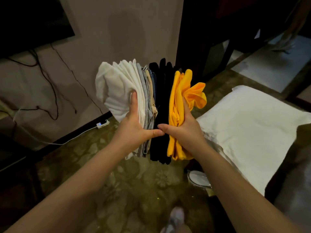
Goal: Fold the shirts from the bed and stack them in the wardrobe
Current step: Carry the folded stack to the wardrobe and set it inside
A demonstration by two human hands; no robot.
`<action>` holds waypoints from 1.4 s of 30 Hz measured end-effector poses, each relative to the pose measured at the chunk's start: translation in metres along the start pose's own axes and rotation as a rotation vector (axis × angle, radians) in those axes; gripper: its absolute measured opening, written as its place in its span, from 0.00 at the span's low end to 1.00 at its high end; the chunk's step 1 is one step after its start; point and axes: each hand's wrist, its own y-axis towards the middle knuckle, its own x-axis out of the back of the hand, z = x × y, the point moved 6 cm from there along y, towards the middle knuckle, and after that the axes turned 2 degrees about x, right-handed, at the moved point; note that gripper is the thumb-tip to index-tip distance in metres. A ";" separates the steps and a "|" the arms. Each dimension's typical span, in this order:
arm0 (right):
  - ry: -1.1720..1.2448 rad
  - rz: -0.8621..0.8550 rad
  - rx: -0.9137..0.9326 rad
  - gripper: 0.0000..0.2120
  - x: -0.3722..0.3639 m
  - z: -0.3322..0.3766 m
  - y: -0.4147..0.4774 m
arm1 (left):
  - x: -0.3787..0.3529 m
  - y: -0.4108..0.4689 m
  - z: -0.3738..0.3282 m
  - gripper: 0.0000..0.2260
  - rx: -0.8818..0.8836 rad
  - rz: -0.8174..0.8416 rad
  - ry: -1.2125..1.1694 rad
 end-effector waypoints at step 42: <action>0.005 -0.407 -0.312 0.50 0.256 -0.157 0.653 | -0.175 0.758 -0.190 0.57 -0.302 0.438 0.026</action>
